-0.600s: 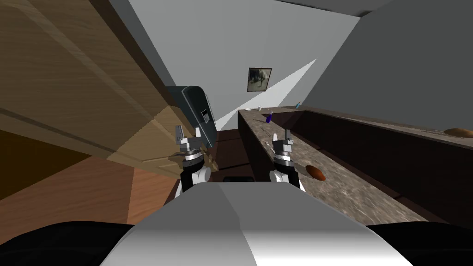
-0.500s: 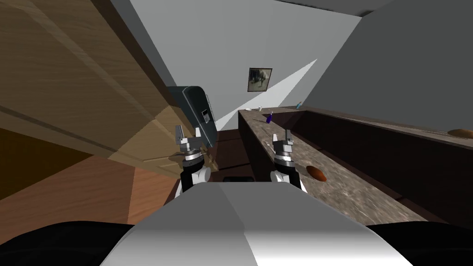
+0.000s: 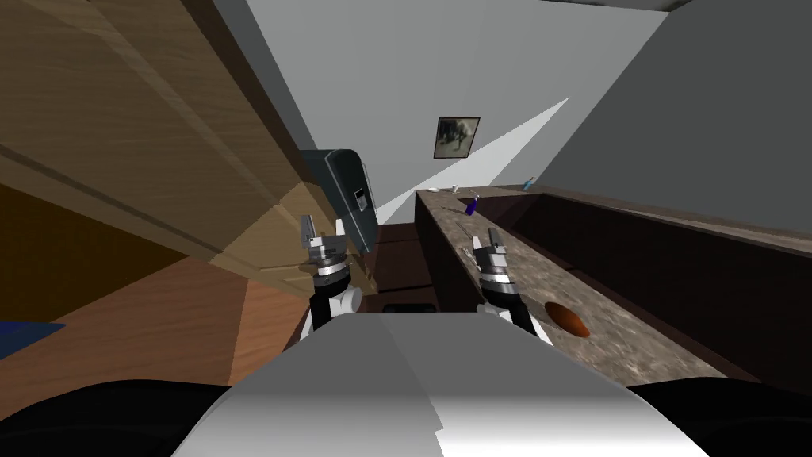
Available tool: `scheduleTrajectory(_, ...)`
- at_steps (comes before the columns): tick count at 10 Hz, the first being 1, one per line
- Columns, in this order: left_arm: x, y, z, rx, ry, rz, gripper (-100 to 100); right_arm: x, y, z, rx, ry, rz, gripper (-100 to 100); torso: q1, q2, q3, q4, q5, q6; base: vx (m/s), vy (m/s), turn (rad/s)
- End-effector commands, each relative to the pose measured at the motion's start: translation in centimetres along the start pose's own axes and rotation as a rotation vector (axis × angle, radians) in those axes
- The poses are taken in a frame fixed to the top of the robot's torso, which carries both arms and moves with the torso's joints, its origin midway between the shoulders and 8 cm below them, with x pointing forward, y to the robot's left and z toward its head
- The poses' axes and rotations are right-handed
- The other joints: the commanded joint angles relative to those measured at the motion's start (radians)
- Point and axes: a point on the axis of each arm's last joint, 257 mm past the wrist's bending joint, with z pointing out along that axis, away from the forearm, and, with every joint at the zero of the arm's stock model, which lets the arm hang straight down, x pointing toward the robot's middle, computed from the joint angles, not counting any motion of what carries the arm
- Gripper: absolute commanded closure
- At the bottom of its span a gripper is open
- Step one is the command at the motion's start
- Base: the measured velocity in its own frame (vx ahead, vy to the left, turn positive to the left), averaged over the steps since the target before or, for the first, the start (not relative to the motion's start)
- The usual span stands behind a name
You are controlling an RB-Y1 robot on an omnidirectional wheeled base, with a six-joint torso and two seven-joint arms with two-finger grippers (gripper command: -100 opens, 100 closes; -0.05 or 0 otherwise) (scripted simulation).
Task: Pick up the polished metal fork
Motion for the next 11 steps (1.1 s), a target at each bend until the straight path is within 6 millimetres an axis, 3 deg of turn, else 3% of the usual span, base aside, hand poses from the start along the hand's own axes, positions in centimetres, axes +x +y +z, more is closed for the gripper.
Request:
scheduleTrajectory(1,0.0,0.0,0.0,0.0,0.0,0.0,0,-1.1,-1.0,-1.1,0.046,0.016,-0.064,-100,0.0,0.0,0.0,0.0,0.0,0.0,0.103,-0.009,0.187)
scheduleTrajectory(11,0.0,0.0,0.0,0.0,0.0,0.0,0,-8.1,-4.3,-8.1,0.348,0.097,-0.459,-100,0.0,-0.003,-0.002,-0.001,0.0,0.0,0.11,-0.005,0.212)
